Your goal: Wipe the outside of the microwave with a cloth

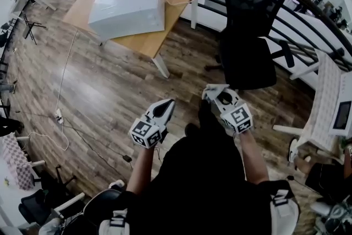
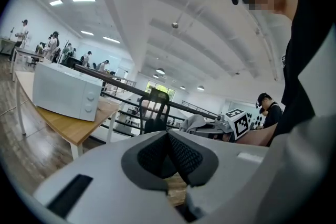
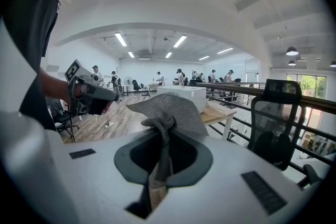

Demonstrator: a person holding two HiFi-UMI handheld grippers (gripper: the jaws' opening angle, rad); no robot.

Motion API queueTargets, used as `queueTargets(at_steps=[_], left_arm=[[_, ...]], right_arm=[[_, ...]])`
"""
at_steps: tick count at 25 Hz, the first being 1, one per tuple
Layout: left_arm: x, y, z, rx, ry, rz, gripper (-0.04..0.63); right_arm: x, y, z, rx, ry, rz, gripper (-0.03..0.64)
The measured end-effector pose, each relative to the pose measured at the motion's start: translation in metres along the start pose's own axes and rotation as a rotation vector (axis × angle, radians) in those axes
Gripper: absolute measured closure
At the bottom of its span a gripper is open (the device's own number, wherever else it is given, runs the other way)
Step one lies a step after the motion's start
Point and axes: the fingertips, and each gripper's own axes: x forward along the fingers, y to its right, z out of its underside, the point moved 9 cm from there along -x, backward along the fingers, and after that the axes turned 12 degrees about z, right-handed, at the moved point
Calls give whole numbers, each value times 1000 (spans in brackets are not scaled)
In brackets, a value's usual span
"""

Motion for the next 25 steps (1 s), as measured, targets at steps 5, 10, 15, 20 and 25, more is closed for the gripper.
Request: queueTargets(at_steps=[5, 10, 15, 20, 25], left_arm=[[12, -22, -12, -6, 5, -61, 595], [38, -49, -32, 9, -12, -94, 595], [68, -71, -57, 22, -6, -131, 595], [97, -85, -72, 22, 10, -154, 595], [116, -103, -81, -1, 24, -194, 595]], right_arm=[[38, 23, -9, -21, 27, -57, 601], [80, 58, -27, -31, 52, -93, 601], [111, 104, -43, -30, 72, -106, 601], [134, 139, -45, -12, 65, -128, 601], [159, 159, -47, -28, 64, -173, 601]])
